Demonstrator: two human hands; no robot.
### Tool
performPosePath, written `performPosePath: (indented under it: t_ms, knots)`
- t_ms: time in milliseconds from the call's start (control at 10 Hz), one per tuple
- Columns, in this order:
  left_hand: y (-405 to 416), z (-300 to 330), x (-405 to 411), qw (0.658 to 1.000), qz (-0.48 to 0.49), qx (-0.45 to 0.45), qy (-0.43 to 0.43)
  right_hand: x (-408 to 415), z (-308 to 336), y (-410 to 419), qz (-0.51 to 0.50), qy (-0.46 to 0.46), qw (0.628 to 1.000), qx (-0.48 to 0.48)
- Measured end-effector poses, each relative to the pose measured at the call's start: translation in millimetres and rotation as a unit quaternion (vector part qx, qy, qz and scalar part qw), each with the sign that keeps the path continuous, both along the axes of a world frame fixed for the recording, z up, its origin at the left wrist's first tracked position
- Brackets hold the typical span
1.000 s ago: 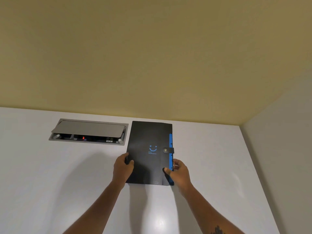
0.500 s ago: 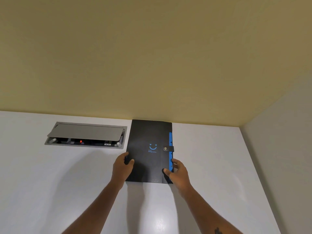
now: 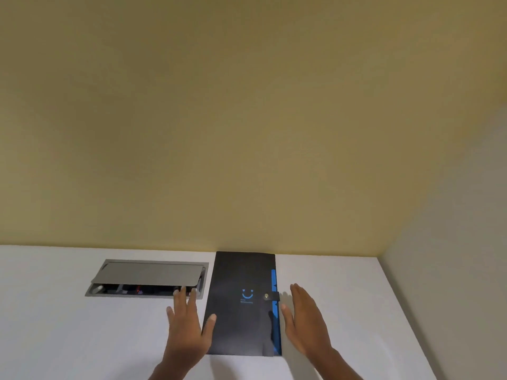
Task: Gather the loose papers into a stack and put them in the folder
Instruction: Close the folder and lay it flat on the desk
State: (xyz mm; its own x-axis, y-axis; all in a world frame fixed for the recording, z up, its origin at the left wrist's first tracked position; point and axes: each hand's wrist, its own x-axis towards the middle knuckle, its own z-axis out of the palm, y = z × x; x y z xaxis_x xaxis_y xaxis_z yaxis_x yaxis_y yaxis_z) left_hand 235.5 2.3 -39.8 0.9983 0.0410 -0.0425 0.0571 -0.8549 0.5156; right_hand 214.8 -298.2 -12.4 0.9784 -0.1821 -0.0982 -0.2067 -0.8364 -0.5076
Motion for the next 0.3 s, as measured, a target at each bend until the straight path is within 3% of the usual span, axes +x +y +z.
performPosePath:
  t_ms: [300]
  knots:
    - [-7,242,101,0.963,-0.042,0.050,-0.260,95,231,-29,0.060,-0.229,0.961,-0.143]
